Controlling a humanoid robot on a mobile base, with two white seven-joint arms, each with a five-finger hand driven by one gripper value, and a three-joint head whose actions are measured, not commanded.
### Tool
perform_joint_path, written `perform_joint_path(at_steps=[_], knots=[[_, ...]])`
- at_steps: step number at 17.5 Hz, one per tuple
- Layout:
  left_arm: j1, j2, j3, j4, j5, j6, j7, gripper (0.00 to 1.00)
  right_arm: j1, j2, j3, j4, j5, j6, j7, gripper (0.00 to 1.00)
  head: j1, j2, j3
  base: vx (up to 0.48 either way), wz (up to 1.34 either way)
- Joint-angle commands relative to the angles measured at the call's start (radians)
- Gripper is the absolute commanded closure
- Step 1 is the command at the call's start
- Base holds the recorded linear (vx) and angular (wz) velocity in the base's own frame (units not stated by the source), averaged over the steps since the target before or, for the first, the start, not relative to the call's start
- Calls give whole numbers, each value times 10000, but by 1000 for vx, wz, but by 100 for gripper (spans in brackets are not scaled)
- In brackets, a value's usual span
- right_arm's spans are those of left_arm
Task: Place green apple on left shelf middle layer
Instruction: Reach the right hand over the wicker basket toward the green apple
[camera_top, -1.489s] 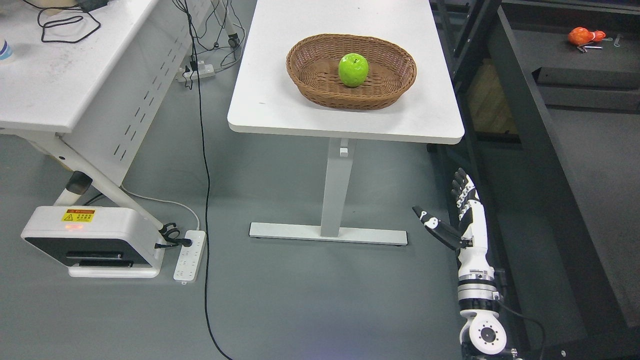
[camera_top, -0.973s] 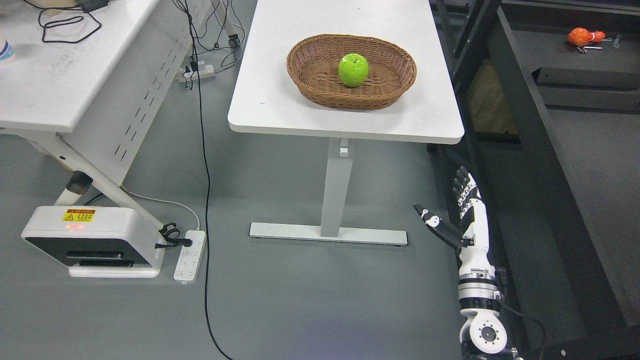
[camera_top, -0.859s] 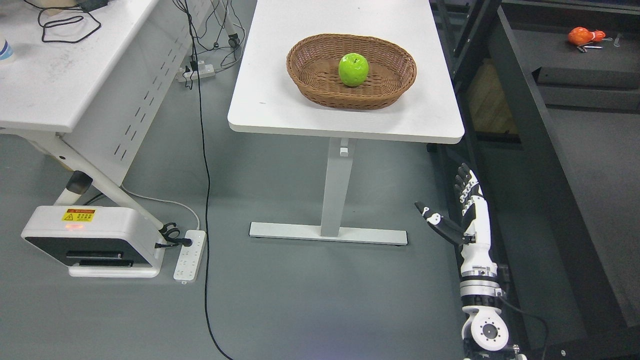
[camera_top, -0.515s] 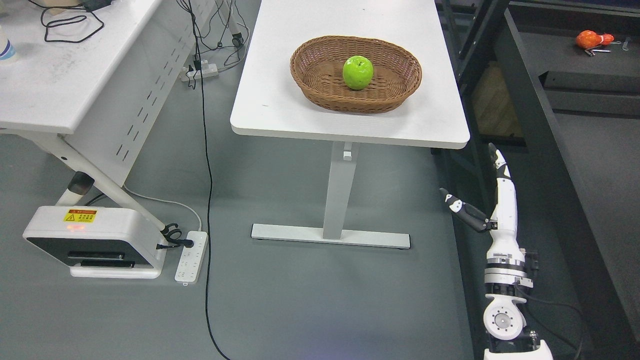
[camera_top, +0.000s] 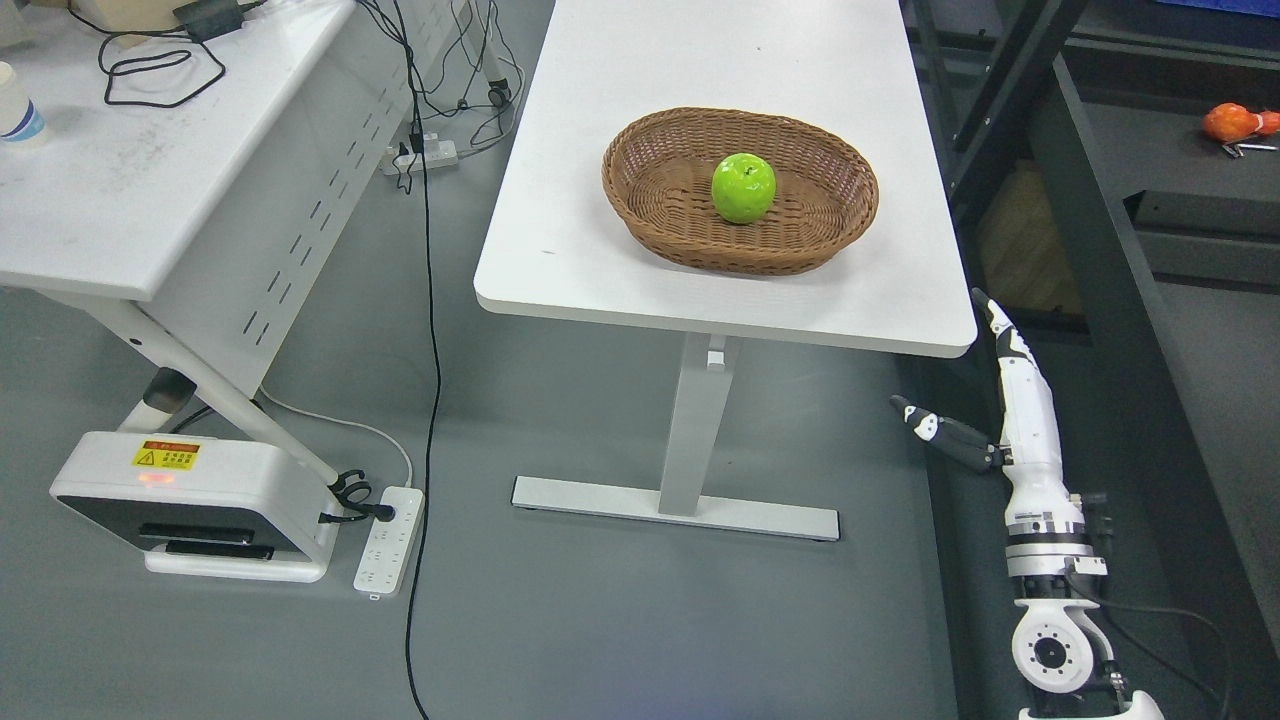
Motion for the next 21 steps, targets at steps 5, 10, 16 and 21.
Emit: perform_joint_path(at_steps=[5,10,16,21], knots=[[0,175,3,0,0,-4,0,0,-605,-462,37,-513,-30,154,904,1,0,0,0,191,132],[0,175,3,0,0,-4,0,0,-942,-370,297,-513,-30,169,1012,1,0,0,0,188,126],[0,175,3,0,0,-4,0,0,-1540,-186,1431,-437,46,720,1607,1,0,0,0,176,73],[0,175,3,0,0,-4,0,0,-2246,-247,2152,681,260,1074,2269,1,0,0,0,128,36]])
